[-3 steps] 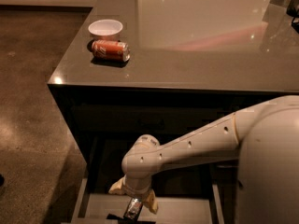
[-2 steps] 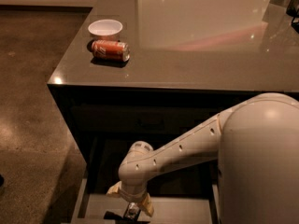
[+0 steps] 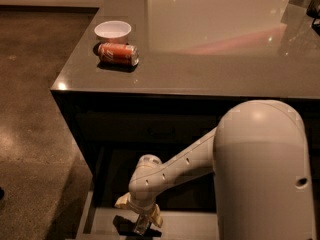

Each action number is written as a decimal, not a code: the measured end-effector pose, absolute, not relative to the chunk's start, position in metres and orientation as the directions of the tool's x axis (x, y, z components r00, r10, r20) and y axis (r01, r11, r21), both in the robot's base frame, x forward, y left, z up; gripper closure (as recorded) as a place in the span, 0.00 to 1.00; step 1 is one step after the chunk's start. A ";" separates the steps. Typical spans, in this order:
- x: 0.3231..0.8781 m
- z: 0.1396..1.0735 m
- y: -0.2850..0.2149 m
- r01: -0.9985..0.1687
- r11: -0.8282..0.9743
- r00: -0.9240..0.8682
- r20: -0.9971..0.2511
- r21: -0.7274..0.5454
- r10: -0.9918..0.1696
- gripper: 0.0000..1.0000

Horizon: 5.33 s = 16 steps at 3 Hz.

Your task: Pick redbull can from middle drawer and place on counter

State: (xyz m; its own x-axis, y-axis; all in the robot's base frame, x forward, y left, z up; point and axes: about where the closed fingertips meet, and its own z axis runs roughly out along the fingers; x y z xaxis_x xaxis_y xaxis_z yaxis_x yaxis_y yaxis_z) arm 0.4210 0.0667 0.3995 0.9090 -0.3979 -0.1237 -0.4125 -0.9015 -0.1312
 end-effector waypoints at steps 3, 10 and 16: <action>0.447 0.379 0.061 -0.418 -0.896 0.907 -0.123 -0.151 -0.403 0.60; 0.507 0.759 -0.103 -0.235 -0.554 0.915 0.010 -0.798 -0.402 0.63; 0.696 0.885 -0.128 -0.564 -0.472 0.743 -0.166 -0.678 -0.649 0.12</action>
Offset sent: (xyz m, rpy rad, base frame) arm 0.0272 -0.0057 -0.0455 0.0012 0.0143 -0.0049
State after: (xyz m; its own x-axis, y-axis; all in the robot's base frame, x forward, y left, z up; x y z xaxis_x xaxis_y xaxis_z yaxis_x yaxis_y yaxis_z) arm 0.6959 -0.1280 0.8853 0.7429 -0.6485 -0.1659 -0.5637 -0.4724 -0.6776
